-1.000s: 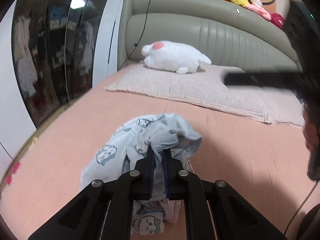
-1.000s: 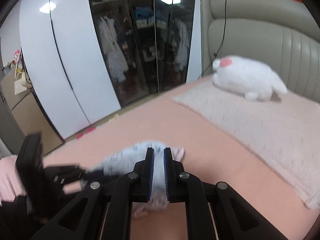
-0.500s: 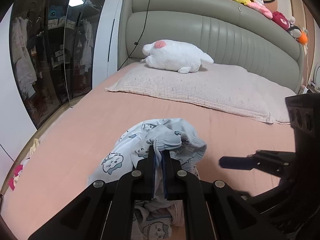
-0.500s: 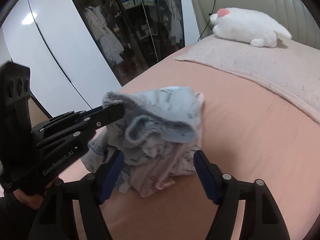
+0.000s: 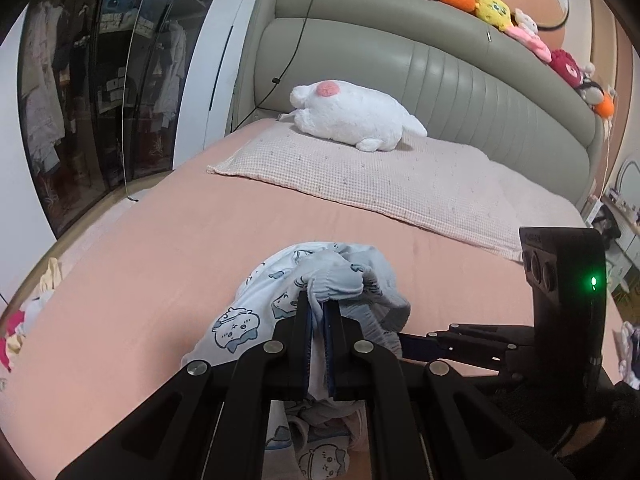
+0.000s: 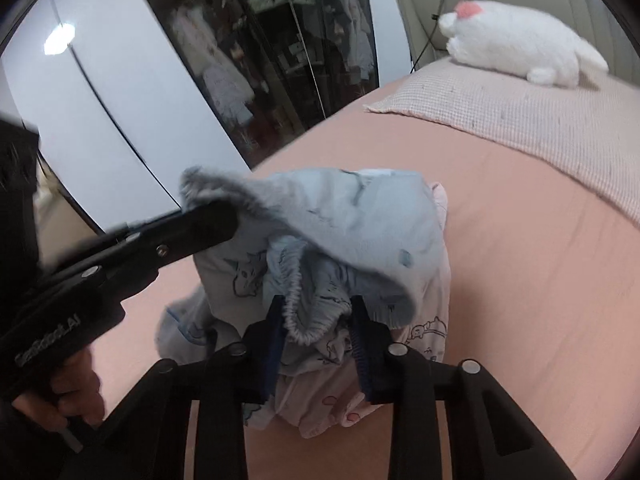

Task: Fold clothes
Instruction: 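Hold the waistband and spread it between the two grippers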

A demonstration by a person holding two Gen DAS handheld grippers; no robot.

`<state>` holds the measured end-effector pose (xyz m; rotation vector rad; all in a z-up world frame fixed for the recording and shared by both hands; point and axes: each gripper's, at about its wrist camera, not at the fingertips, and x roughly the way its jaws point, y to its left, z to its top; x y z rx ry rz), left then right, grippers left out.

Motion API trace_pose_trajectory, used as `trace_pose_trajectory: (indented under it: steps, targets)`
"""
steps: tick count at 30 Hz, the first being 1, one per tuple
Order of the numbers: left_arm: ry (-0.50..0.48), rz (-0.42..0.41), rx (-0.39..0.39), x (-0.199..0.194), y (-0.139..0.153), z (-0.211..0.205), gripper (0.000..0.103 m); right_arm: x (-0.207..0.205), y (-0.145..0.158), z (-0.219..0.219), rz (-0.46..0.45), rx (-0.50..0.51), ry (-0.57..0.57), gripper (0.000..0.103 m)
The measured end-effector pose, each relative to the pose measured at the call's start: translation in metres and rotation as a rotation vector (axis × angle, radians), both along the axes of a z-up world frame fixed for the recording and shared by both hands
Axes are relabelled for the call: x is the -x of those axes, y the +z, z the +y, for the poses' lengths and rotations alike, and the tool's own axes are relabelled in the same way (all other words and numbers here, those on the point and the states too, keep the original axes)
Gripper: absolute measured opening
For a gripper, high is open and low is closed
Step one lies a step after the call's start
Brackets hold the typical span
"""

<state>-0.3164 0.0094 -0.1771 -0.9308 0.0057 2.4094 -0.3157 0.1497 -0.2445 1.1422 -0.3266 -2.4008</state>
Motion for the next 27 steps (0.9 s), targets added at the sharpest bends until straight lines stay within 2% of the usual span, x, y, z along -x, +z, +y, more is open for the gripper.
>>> trace_pose_trajectory:
  steps: [1,2,5,9,11,13,15,20,21,23,24,25,27]
  targets:
    - [0.004,0.001,-0.001,-0.001,0.001,-0.001,0.004,0.0,0.0,0.007,-0.006,0.033,-0.005,0.019]
    - [0.004,0.001,-0.003,-0.002,0.003,-0.002,0.004,-0.001,0.0,0.014,-0.013,0.049,-0.019,0.017]
    - [0.0,0.007,-0.022,-0.005,0.011,-0.005,0.004,-0.002,0.007,0.031,-0.008,0.085,-0.046,0.015]
    - [0.009,0.001,-0.071,-0.003,0.027,-0.01,0.004,-0.007,0.022,0.045,0.008,0.075,-0.074,0.013]
    - [0.014,0.0,-0.1,-0.001,0.035,-0.013,0.004,-0.014,0.034,0.051,0.027,0.066,-0.087,0.011]
    - [0.015,0.007,-0.092,-0.002,0.044,-0.012,0.004,-0.02,0.05,0.059,0.049,0.062,-0.104,0.01]
    - [-0.018,0.007,-0.086,-0.007,0.052,-0.009,0.004,-0.027,0.068,0.067,0.069,0.063,-0.118,0.01]
    - [-0.115,-0.054,-0.076,-0.025,0.053,0.005,0.007,-0.045,0.102,0.068,0.111,-0.002,-0.123,0.01]
    - [-0.127,-0.058,-0.085,-0.031,0.053,0.008,0.014,-0.049,0.107,0.069,0.12,-0.009,-0.123,0.01]
    - [-0.15,-0.062,-0.1,-0.043,0.055,0.012,0.035,-0.056,0.118,0.07,0.139,-0.014,-0.121,0.01]
    - [-0.16,-0.06,-0.103,-0.048,0.058,0.015,0.066,-0.059,0.124,0.07,0.146,-0.02,-0.122,0.01]
    - [-0.17,-0.057,-0.106,-0.053,0.061,0.018,0.091,-0.063,0.13,0.072,0.157,-0.032,-0.122,0.01]
    - [-0.177,-0.03,-0.105,-0.058,0.071,0.025,0.093,-0.07,0.14,0.072,0.168,-0.035,-0.113,0.01]
